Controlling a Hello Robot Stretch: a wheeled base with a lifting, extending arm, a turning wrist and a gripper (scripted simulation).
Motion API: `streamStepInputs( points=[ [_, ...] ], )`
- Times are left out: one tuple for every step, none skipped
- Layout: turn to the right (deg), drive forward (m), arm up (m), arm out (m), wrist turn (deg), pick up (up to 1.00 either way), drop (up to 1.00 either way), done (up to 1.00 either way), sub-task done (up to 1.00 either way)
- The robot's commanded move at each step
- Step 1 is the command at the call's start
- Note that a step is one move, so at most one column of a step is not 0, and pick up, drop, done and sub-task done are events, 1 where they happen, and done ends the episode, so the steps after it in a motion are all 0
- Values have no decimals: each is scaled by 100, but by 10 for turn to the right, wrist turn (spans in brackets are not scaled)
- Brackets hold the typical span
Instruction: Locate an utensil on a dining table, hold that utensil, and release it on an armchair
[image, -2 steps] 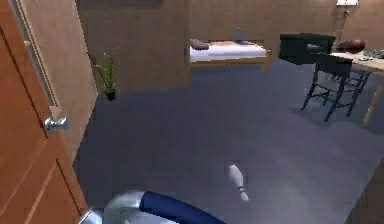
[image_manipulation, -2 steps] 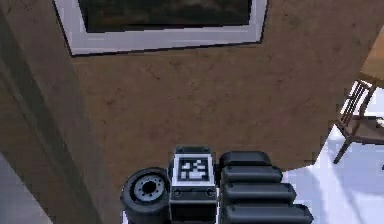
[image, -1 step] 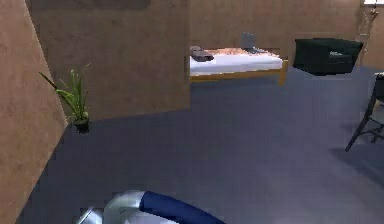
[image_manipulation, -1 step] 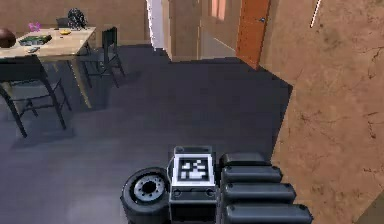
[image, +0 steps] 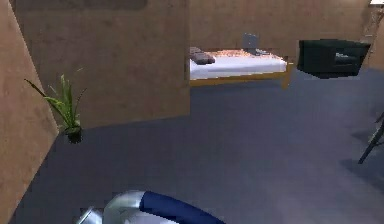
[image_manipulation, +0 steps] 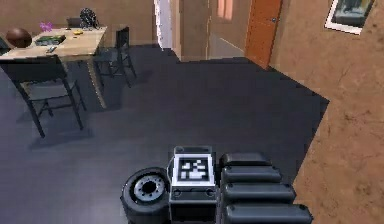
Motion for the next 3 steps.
streamStepInputs(
  points=[
    [30, 0, 0, 0, 0, 0, 0, 0, 0],
    [0, 65, 0, 0, 0, 0, 0, 0, 0],
    [420, 0, 0, 0, 0, 0, 0, 0, 0]
  ],
)
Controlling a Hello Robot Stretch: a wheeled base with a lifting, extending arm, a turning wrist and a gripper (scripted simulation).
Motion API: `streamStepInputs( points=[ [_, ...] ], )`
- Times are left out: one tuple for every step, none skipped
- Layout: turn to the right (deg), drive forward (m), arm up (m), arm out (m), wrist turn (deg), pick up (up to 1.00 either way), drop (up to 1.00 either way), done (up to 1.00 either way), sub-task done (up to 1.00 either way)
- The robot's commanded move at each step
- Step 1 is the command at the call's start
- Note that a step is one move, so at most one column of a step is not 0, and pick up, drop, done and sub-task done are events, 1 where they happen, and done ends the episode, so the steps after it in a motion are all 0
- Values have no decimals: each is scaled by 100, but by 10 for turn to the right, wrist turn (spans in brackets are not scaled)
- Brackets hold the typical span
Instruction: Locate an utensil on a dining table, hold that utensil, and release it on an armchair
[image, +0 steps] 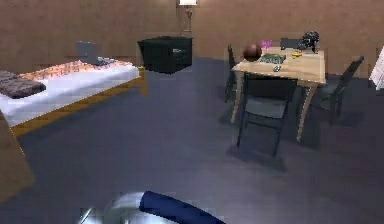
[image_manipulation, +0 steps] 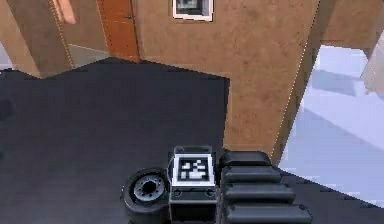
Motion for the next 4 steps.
streamStepInputs(
  points=[
    [0, 100, 0, 0, 0, 0, 0, 0, 0],
    [0, 100, 0, 0, 0, 0, 0, 0, 0],
    [0, 100, 0, 0, 0, 0, 0, 0, 0],
    [0, 100, 0, 0, 0, 0, 0, 0, 0]
  ],
)
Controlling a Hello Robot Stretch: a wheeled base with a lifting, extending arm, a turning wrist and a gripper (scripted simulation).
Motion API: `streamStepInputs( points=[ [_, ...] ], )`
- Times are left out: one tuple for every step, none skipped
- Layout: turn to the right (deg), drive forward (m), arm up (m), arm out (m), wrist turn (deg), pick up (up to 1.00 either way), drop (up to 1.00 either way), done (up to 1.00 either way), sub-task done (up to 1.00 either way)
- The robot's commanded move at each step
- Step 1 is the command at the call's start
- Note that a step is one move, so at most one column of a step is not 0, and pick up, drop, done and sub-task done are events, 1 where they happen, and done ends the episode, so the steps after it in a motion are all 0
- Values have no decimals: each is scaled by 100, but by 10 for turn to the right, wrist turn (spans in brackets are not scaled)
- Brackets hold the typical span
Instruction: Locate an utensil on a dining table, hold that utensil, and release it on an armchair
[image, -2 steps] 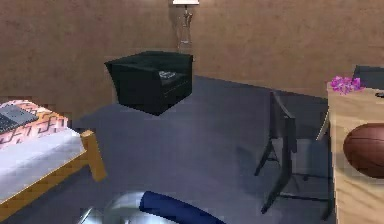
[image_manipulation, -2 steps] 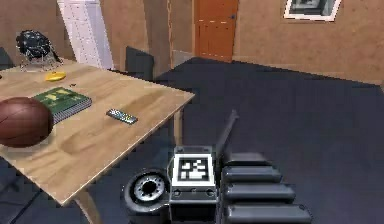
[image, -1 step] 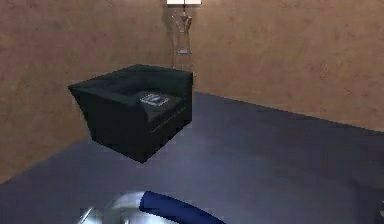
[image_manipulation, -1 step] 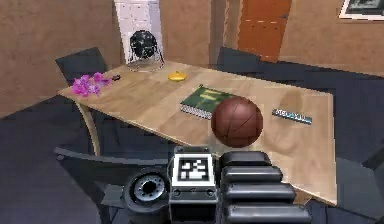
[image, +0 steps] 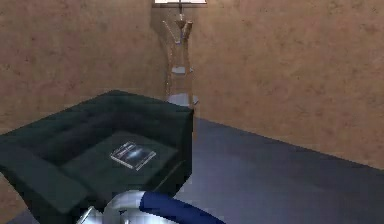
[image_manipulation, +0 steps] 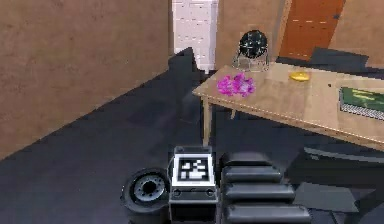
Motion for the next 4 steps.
streamStepInputs(
  points=[
    [0, 85, 0, 0, 0, 0, 0, 0, 0],
    [450, 0, 0, 0, 0, 0, 0, 0, 0],
    [450, 0, 0, 0, 0, 0, 0, 0, 0],
    [450, 0, 0, 0, 0, 0, 0, 0, 0]
  ],
)
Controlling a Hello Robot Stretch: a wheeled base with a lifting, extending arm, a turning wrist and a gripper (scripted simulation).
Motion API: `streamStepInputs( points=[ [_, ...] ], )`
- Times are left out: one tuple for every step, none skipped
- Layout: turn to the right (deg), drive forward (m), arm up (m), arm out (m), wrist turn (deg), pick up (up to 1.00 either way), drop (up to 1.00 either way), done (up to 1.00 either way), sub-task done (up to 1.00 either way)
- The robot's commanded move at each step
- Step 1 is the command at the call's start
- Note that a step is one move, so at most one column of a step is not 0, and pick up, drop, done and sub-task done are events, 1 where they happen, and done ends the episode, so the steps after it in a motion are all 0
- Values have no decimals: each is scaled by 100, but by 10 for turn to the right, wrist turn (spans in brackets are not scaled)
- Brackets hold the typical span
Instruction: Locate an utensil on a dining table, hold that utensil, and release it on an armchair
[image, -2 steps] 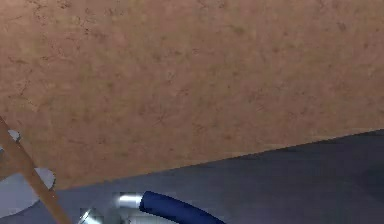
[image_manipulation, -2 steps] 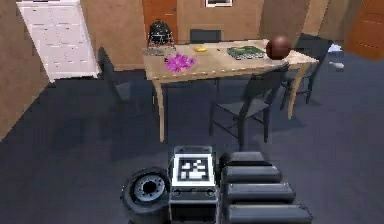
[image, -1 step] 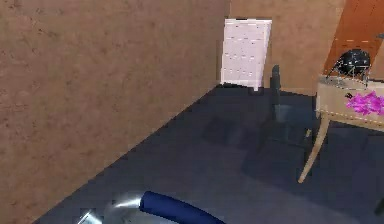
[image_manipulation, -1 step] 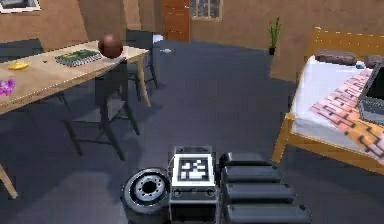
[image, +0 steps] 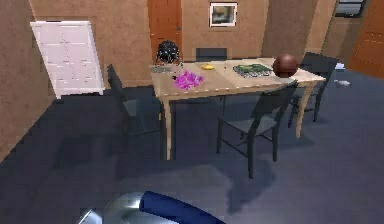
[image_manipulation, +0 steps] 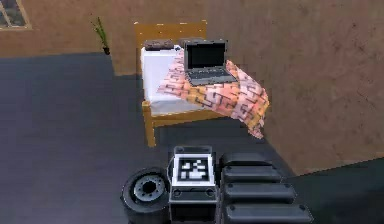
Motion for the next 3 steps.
streamStepInputs(
  points=[
    [300, 0, 0, 0, 0, 0, 0, 0, 0],
    [450, 0, 0, 0, 0, 0, 0, 0, 0],
    [450, 0, 0, 0, 0, 0, 0, 0, 0]
  ],
)
